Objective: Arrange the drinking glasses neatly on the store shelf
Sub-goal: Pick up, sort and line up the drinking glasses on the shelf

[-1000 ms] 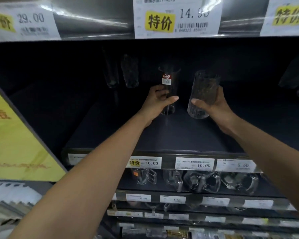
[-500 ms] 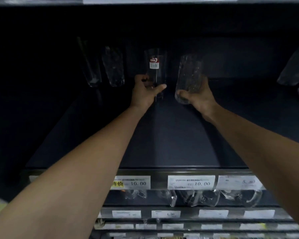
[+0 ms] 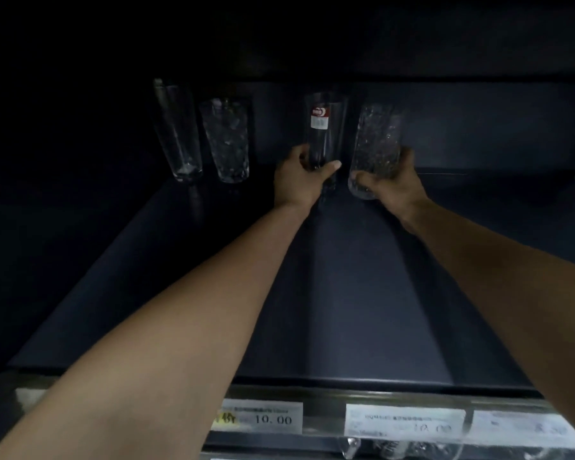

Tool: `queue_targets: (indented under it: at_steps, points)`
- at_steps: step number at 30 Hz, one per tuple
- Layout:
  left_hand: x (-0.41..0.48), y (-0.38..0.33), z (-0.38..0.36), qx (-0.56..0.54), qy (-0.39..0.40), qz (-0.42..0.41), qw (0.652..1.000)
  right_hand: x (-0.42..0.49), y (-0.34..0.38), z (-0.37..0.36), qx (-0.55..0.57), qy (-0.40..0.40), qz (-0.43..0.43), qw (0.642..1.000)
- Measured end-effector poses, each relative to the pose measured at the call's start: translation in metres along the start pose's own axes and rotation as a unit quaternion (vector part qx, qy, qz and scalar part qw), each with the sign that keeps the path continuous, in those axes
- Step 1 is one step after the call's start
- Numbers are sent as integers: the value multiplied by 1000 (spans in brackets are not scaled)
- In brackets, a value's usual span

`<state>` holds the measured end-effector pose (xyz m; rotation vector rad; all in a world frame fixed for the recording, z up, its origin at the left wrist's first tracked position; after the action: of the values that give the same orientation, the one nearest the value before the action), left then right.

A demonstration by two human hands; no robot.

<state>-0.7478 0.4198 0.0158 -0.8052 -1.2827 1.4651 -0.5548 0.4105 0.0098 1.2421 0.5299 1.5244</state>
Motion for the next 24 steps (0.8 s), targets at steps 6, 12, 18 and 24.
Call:
queue_targets:
  at_steps: [6,12,18,24]
  points:
    - [9,0,-2,-3,-31,9,999,14,0,-4,3,-10,20,1000]
    - [9,1,-2,-3,-24,9,1000,18,-4,-4,18,-12,23,1000]
    - [12,4,-7,11,-6,14,1000,20,-6,-4,-3,-20,24,1000]
    - [13,4,-6,9,-11,24,1000,25,-12,-2,-11,-34,24,999]
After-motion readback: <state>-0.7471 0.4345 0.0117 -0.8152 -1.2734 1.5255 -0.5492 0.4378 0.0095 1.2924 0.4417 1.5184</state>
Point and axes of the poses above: each hand's wrist, its own x-axis towards the middle knuckle, its own z-axis out of the back of the hand, y = z × x, the point moved 5 cm from there along x, towards the middle knuckle, and after that the axes turned 12 degrees about z, right-handed, at the moved point
